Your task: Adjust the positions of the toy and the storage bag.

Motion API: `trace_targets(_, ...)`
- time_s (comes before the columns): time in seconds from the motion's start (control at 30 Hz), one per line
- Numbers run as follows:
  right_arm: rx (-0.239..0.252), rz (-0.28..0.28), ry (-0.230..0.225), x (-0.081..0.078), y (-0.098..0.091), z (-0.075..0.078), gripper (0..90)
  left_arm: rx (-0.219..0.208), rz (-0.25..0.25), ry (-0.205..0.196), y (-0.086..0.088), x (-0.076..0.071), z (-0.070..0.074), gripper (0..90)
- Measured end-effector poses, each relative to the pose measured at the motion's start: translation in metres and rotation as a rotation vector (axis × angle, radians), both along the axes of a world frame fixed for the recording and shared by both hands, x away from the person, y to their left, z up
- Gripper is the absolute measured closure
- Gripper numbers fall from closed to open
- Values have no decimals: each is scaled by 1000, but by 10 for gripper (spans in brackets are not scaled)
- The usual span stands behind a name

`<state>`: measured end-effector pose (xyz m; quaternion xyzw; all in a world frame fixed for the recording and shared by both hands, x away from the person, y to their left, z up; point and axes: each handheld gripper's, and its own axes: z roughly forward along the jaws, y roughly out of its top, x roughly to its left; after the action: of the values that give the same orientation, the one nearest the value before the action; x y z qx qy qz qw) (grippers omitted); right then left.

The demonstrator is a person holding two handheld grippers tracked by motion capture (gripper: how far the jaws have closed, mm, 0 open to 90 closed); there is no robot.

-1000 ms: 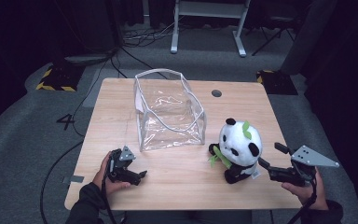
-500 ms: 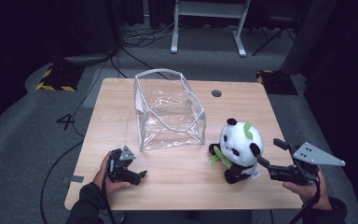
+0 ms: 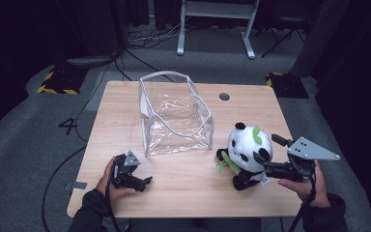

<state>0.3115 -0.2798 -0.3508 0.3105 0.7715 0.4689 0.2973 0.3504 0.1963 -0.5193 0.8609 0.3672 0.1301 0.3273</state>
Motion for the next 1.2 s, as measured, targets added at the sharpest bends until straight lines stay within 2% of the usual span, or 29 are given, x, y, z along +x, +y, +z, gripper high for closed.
trace_targets(0.27, -5, -17, 17, 11, 13, 0, 171, 0, 0, -1, 0, 0, 0, 6)
trace_targets(0.4, -22, -54, 21, 17, 17, -2, 169, 1, 0, -1, 0, 0, 0, 6)
trace_targets(0.6, -14, -81, 34, 24, 18, -7, 152, 0, 0, 0, 0, 0, 0, 6)
trace_targets(0.73, 13, -94, 46, 28, 16, -11, 134, 1, 0, -1, 0, 0, 0, 6)
trace_targets(0.9, 51, -101, 110, 35, 12, -17, 72, -4, 4, -3, 1, 0, 0, 7)
trace_targets(0.93, 51, -101, 110, 35, 12, -17, 72, -2, 2, -1, 2, 0, 0, 7)
trace_targets(1.0, 93, -97, 181, 42, 9, -21, 34, 1, 5, 4, 5, 0, 1, 15)
trace_targets(1.03, 93, -97, 181, 42, 9, -21, 34, 1, 5, 4, 5, 0, 1, 38)
trace_targets(1.07, 119, -84, 251, 47, 7, -25, 6, -7, 5, 1, 10, -2, 3, 81)
trace_targets(1.1, 132, -78, 292, 49, 6, -27, 5, -15, 17, -2, 13, -3, 4, 137)
trace_targets(1.13, 143, -68, 308, 51, 5, -28, 5, -20, 30, 1, 17, -3, 5, 194)
trace_targets(1.17, 143, -68, 308, 51, 5, -28, 5, -20, 30, 1, 17, -3, 5, 192)
trace_targets(1.2, 152, -77, 316, 52, 4, -29, 15, -17, 59, 2, 24, -2, 6, 148)
